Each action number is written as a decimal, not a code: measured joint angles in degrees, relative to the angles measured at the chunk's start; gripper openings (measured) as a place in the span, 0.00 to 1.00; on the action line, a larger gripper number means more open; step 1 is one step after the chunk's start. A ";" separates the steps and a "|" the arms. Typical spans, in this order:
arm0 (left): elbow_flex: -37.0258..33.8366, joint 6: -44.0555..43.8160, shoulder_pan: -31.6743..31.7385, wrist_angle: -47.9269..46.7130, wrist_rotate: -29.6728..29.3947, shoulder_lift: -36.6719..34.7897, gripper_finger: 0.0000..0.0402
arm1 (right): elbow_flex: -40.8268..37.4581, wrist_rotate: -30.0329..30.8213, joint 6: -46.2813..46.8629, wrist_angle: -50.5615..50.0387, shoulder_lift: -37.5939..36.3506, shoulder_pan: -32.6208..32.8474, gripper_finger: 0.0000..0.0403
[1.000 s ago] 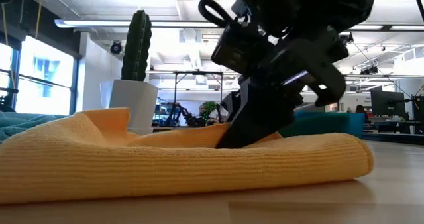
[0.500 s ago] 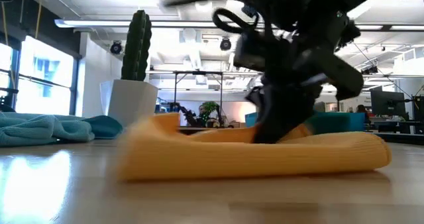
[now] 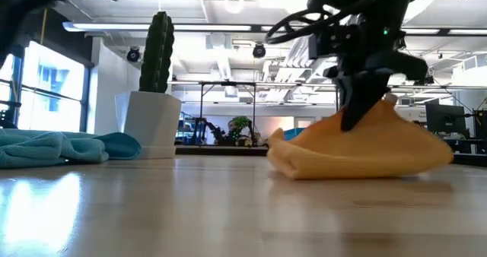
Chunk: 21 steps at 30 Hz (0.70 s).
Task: Fold microfiber towels
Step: Put the folded orange microfiber cloth into the blue bin
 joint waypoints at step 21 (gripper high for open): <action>-0.02 17.32 14.86 -2.59 -20.12 -5.65 0.29 | 0.13 13.09 -15.78 -10.71 -15.68 -19.16 0.00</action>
